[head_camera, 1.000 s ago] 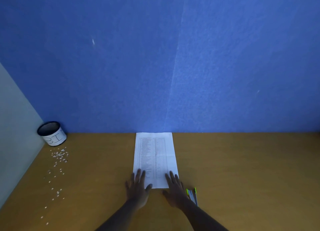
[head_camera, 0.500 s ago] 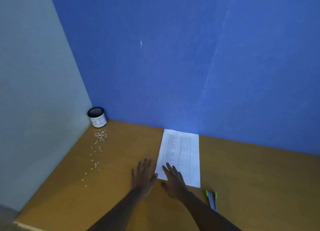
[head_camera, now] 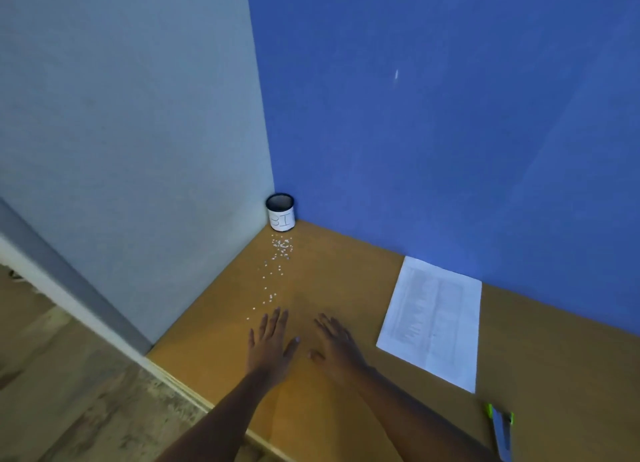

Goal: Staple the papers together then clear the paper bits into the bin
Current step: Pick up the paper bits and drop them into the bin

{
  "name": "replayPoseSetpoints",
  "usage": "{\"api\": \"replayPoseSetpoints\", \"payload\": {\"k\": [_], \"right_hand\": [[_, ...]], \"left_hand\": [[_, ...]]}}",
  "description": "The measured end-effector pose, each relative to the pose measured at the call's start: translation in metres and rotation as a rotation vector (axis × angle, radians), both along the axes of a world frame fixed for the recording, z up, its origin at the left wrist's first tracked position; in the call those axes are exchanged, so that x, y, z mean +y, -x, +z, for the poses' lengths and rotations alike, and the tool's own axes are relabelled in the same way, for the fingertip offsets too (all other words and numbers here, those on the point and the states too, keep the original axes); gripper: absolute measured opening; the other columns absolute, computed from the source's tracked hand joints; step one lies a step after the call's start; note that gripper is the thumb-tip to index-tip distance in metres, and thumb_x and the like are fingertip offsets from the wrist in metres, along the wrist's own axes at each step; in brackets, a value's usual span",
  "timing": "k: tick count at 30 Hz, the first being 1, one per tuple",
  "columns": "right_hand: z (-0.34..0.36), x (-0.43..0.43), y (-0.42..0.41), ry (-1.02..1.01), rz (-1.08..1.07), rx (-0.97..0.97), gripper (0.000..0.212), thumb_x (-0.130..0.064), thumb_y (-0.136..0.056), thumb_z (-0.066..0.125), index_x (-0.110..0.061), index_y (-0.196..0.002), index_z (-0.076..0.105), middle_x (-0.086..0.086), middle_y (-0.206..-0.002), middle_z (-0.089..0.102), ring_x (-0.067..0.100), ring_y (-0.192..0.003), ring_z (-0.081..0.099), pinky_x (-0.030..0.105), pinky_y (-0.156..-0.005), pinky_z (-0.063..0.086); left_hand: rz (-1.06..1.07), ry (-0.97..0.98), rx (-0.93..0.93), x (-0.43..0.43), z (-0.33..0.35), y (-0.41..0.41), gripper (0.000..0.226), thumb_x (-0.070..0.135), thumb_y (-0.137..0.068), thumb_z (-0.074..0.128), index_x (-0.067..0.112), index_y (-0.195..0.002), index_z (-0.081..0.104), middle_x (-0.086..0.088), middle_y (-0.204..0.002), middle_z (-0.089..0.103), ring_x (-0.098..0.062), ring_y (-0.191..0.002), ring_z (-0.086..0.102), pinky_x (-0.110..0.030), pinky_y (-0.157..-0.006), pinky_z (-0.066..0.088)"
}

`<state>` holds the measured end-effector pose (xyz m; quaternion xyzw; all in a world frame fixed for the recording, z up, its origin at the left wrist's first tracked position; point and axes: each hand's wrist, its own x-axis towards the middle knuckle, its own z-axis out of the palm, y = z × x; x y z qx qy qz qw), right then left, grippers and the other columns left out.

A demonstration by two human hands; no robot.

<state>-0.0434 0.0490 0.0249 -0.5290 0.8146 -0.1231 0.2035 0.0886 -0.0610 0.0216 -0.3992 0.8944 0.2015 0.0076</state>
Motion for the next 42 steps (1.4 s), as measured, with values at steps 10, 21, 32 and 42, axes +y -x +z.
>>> {"api": "replayPoseSetpoints", "payload": {"k": [10, 21, 32, 42], "right_hand": [[-0.006, -0.071, -0.030, 0.004, 0.087, -0.010, 0.068, -0.035, -0.092, 0.051, -0.018, -0.150, 0.021, -0.002, -0.160, 0.010, 0.022, -0.147, 0.008, 0.035, -0.120, 0.013], [-0.041, -0.116, -0.056, -0.163, 0.457, 0.218, 0.070, -0.071, -0.086, 0.024, -0.032, -0.142, 0.037, -0.012, -0.147, 0.043, 0.016, -0.128, 0.051, 0.038, -0.107, 0.034], [-0.054, -0.165, -0.019, -0.315, 0.287, 0.314, 0.061, -0.057, -0.096, 0.011, -0.027, -0.148, 0.024, -0.006, -0.149, 0.041, 0.025, -0.137, 0.026, 0.044, -0.111, 0.005], [-0.055, -0.200, 0.018, -0.301, 0.186, 0.260, 0.062, -0.056, -0.096, 0.009, -0.025, -0.150, 0.016, -0.009, -0.149, 0.041, 0.022, -0.133, 0.046, 0.043, -0.111, 0.005]], "left_hand": [[0.053, -0.048, 0.056, -0.092, -0.024, -0.060, 0.111, 0.085, -0.064, -0.015, 0.022, -0.152, 0.006, 0.002, -0.160, 0.001, -0.020, -0.148, -0.004, -0.049, -0.116, -0.001], [0.048, -0.002, 0.099, -0.166, -0.055, -0.089, 0.099, 0.078, -0.074, -0.016, 0.023, -0.152, 0.010, 0.004, -0.160, 0.008, -0.016, -0.147, 0.000, -0.045, -0.117, 0.001], [-0.106, 0.085, 0.119, -0.209, -0.071, -0.063, 0.070, 0.062, -0.093, 0.008, 0.024, -0.151, 0.021, 0.008, -0.158, 0.015, -0.012, -0.146, 0.002, -0.034, -0.116, -0.008], [-0.211, 0.106, 0.104, -0.217, -0.088, -0.024, 0.057, 0.050, -0.099, 0.019, 0.024, -0.150, 0.025, 0.009, -0.156, 0.022, -0.014, -0.146, 0.010, -0.040, -0.117, 0.002]]}}
